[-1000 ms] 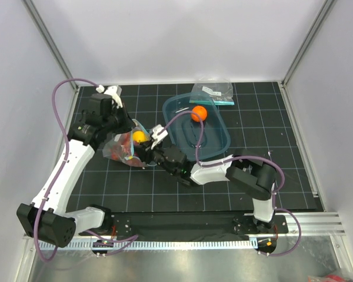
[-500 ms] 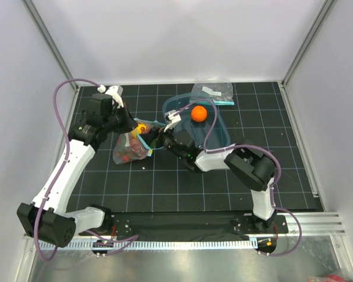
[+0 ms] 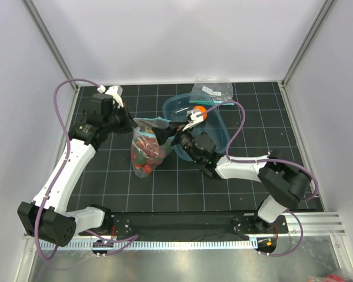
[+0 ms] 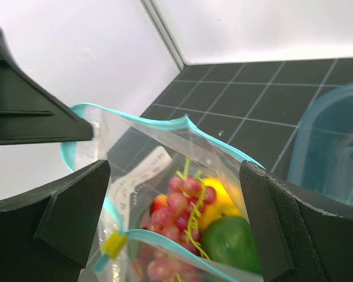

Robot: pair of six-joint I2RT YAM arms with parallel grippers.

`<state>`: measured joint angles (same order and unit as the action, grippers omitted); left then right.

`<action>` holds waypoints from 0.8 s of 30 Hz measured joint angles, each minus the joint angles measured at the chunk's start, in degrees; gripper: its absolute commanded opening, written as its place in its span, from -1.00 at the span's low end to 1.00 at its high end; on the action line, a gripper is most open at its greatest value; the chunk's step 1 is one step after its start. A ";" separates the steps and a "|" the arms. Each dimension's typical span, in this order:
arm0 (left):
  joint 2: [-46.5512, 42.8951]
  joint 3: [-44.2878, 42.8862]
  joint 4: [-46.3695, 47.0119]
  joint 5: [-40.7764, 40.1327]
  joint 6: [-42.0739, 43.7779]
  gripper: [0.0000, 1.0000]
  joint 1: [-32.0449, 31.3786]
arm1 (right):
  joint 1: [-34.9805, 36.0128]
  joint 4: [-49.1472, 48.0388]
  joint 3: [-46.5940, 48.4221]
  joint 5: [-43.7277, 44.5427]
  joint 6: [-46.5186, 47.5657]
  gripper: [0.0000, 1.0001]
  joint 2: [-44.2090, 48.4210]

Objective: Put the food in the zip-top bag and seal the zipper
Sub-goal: Place the fake fruit in the zipper food storage bag.

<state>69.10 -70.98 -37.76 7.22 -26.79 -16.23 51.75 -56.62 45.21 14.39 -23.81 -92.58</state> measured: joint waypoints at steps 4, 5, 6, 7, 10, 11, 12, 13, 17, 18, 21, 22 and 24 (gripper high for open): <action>0.04 0.00 0.04 -1.18 0.02 -0.99 0.11 | -0.70 1.90 0.00 -0.44 -1.18 0.99 -0.04; 0.04 0.00 0.04 -1.38 0.02 -1.00 0.13 | -0.83 2.01 0.00 -0.66 -1.55 0.99 -0.07; 0.04 0.00 0.04 -1.62 0.02 -1.00 0.13 | -0.87 2.01 0.00 -0.87 -1.73 0.99 -0.07; 0.04 0.00 0.04 -1.77 0.04 -1.00 0.15 | -0.87 1.99 0.00 -1.05 -1.84 0.99 -0.07; 0.04 0.00 0.04 -2.34 0.02 -1.00 0.15 | -0.87 1.99 -0.02 -0.92 -1.86 0.99 -0.02; 0.04 0.00 0.04 -2.47 0.04 -1.00 0.15 | -1.03 2.05 -0.11 -0.48 -1.97 0.99 0.09; 0.04 0.00 0.04 -2.56 0.02 -1.00 0.15 | -1.20 2.36 -0.28 -0.11 -2.25 0.99 0.35; 0.04 0.00 0.02 -2.62 0.02 -1.00 0.15 | -1.49 3.17 -0.42 0.26 -2.75 0.99 0.72; 0.04 0.00 0.04 -2.60 0.02 -1.00 0.15 | -6.25 10.40 -0.02 3.26 -6.27 0.99 2.91; 0.04 0.00 0.04 -2.60 0.02 -0.99 0.15 | -7.93 13.29 0.68 4.42 -7.30 0.99 2.99; 0.04 0.00 0.04 -2.58 0.02 -1.00 0.15 | -11.82 21.79 3.39 7.19 -10.29 0.99 2.80; 0.04 0.00 0.02 -2.56 0.02 -1.00 0.15 | -13.22 25.16 4.52 8.04 -11.69 0.99 2.64; 0.04 0.00 0.04 -2.47 0.02 -1.00 0.15 | -15.74 30.38 7.19 9.18 -14.47 0.99 1.53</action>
<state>69.14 -70.98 -37.71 4.75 -26.76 -16.08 36.01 -26.24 52.40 23.57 -38.28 -91.05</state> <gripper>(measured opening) 0.013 0.994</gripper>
